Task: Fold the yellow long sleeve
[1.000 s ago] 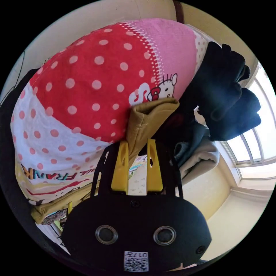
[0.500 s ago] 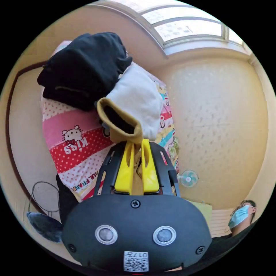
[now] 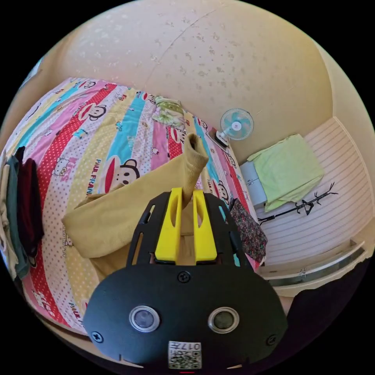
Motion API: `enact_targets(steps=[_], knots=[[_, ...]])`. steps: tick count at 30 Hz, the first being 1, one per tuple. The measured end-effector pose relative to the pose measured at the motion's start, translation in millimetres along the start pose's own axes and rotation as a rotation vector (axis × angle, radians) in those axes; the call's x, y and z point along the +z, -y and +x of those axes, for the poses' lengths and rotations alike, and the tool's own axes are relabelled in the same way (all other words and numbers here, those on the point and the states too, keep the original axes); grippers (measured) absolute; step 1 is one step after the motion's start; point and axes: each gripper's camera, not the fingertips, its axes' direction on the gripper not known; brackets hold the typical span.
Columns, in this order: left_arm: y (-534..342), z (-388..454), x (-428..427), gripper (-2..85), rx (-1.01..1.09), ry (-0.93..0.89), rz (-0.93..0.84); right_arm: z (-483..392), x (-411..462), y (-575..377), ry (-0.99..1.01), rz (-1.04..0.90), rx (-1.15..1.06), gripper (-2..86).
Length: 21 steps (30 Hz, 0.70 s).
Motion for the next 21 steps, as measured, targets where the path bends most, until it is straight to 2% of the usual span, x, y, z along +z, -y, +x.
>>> enact_targets(steps=[3,6,9,13,16,21], knots=[[-17.4,9.3,84.5,7.1,0.026,-0.006,-0.226,16.2,-18.2,-34.9,0.021,0.022,0.045,1.1],[-60.5,-2.3,109.5,8.9,-0.032,-0.023,-0.388,41.5,-27.1,-61.0,0.038,0.008,0.115,1.6],[-111.9,-35.7,77.2,9.4,-0.167,0.048,-0.427,61.0,-30.7,-73.5,0.047,-0.025,0.163,3.1],[-177.5,-93.0,6.1,11.3,-0.386,0.161,-0.433,55.2,-37.3,-67.7,-0.022,-0.055,0.11,7.7],[-233.1,-136.2,-38.3,14.3,-0.514,0.203,-0.506,45.8,-35.8,-54.7,-0.047,-0.1,0.09,10.5],[-313.2,-177.4,-46.4,18.8,-0.647,0.027,-0.652,42.3,-19.9,-40.0,-0.173,-0.24,0.124,10.5]])
